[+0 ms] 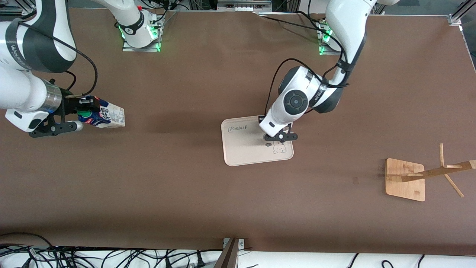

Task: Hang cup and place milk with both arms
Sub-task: 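Carry the carton aside with the right gripper while the left gripper lifts the mug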

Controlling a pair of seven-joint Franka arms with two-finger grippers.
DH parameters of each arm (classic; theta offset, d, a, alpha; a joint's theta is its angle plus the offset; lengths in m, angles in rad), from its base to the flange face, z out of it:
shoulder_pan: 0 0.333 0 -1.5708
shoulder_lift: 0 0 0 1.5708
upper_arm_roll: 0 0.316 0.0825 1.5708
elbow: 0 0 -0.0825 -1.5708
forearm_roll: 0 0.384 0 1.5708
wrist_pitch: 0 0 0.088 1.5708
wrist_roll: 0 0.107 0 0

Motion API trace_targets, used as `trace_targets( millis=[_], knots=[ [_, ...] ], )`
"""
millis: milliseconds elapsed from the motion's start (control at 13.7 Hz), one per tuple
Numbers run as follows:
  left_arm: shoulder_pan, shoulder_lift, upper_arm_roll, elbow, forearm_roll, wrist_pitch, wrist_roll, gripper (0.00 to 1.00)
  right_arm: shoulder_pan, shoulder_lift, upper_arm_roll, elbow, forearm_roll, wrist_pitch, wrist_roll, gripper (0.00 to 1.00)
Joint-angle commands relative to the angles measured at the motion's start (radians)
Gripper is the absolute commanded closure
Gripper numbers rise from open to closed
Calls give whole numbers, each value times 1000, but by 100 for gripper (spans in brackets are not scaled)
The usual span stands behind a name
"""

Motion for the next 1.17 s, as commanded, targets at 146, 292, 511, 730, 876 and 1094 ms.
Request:
trace_targets(
  millis=[146, 292, 511, 730, 876, 1094],
  knots=[
    [60, -125, 164, 196, -7, -422, 117, 100, -28, -57, 23, -175, -20, 162, -64, 50],
    [87, -158, 236, 230, -7, -487, 201, 100, -28, -68, 23, -220, -20, 186, -64, 50],
    [142, -198, 272, 230, 90, -495, 342, 100, -42, -61, 23, -235, -57, 188, -79, 50],
    [207, -221, 274, 233, 157, -489, 458, 100, -60, -51, 23, -278, -58, 225, -79, 50],
    [259, -220, 274, 253, 159, -480, 560, 100, -68, -48, 23, -307, -60, 263, -93, 50],
    [299, -220, 287, 282, 161, -481, 660, 100, -72, -48, 23, -347, -60, 324, -95, 50]
  ],
)
